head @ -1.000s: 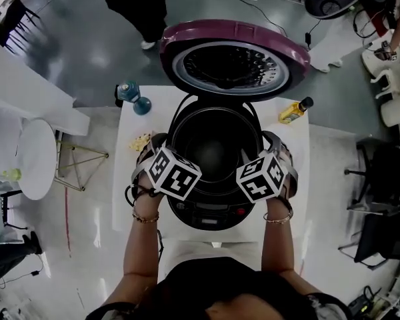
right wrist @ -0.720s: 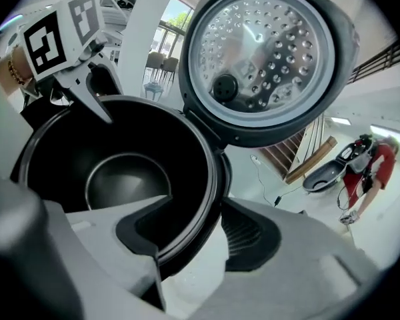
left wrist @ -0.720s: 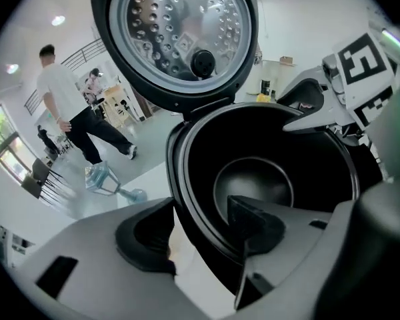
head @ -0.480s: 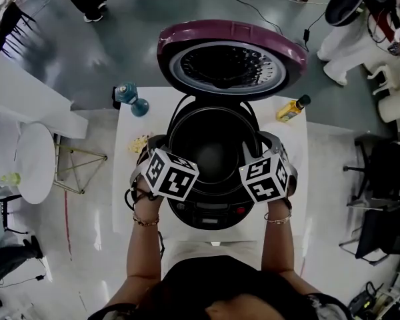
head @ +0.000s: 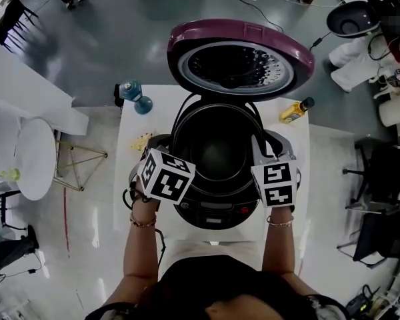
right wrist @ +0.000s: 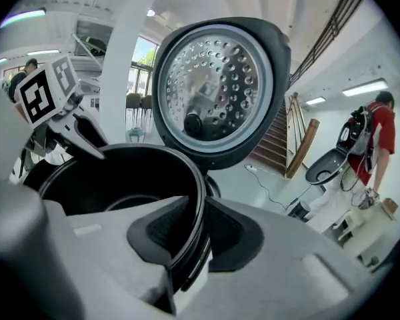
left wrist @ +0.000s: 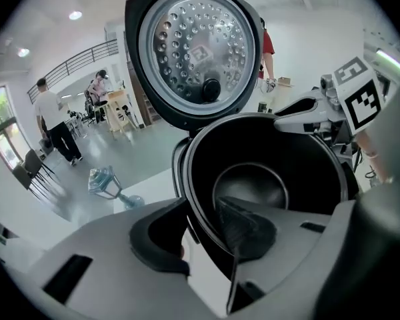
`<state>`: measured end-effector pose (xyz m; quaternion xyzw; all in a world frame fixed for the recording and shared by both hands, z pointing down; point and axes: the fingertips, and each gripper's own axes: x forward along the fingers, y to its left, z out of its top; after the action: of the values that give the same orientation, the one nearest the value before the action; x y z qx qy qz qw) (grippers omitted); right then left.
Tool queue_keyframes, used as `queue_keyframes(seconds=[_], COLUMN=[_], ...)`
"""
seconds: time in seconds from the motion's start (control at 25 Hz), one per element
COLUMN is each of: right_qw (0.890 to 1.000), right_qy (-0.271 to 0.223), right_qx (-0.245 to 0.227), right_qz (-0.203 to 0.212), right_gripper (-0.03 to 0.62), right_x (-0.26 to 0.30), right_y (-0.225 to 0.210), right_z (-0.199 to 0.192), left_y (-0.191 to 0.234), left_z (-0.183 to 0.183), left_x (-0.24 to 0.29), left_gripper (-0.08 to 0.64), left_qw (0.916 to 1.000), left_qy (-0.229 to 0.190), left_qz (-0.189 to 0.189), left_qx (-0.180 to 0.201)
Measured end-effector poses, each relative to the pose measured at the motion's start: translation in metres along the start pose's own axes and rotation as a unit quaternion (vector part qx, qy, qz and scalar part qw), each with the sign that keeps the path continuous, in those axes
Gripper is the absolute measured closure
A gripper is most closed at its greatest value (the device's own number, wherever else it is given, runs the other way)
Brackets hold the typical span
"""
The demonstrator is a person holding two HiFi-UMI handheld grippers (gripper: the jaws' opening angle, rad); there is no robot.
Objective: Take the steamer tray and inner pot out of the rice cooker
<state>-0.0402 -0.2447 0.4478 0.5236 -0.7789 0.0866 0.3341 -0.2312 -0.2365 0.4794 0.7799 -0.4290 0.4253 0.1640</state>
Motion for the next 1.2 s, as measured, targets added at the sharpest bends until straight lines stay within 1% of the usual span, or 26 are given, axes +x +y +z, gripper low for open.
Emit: queue_keyframes(seconds=[0.08,0.16,0.24,0.32,0.52,0.64,0.76,0.88,0.96,1.08,1.2], right_qw=[1.0,0.997,0.993,0.988,0.969,0.961,0.949,0.94,0.938,0.935,0.936], right_qy=[-0.016,-0.037,-0.054,-0.068,-0.12,-0.139,-0.159,-0.175,-0.185,-0.198,-0.21], right_qx=[0.025,0.061,0.099,0.131,0.202,0.226,0.257,0.274,0.276,0.274,0.262], right_qz=[0.001,0.009,0.021,0.037,0.075,0.079,0.091,0.102,0.104,0.103,0.105], right_gripper=[0.519,0.529,0.536,0.541,0.551,0.556,0.561,0.565,0.565,0.565,0.565], right_x=[-0.001,-0.001,-0.001,-0.002,-0.016,-0.023,-0.03,-0.037,-0.043,-0.055,-0.064], right_y=[-0.004,-0.007,-0.008,-0.008,-0.01,-0.011,-0.011,-0.01,-0.009,-0.008,-0.007], right_z=[0.0,0.002,0.004,0.006,0.022,0.026,0.03,0.033,0.036,0.04,0.045], left_y=[0.0,0.003,0.006,0.006,0.008,0.009,0.01,0.011,0.011,0.009,0.008], left_z=[0.003,0.007,0.006,0.003,0.009,0.011,0.013,0.016,0.017,0.02,0.021], left_x=[-0.005,-0.008,-0.007,-0.009,-0.021,-0.028,-0.034,-0.04,-0.046,-0.056,-0.063], left_gripper=[0.446,0.457,0.465,0.469,0.48,0.491,0.502,0.509,0.512,0.514,0.518], left_qw=[0.9999,0.9988,0.9966,0.9946,0.989,0.9825,0.9757,0.971,0.9692,0.9667,0.9619], left_qy=[-0.01,-0.024,-0.031,-0.034,-0.065,-0.085,-0.102,-0.117,-0.129,-0.148,-0.16], left_qz=[-0.01,-0.028,-0.049,-0.06,-0.074,-0.085,-0.099,-0.109,-0.11,-0.117,-0.122], left_qx=[-0.01,-0.032,-0.058,-0.077,-0.111,-0.142,-0.166,-0.178,-0.178,-0.173,-0.184])
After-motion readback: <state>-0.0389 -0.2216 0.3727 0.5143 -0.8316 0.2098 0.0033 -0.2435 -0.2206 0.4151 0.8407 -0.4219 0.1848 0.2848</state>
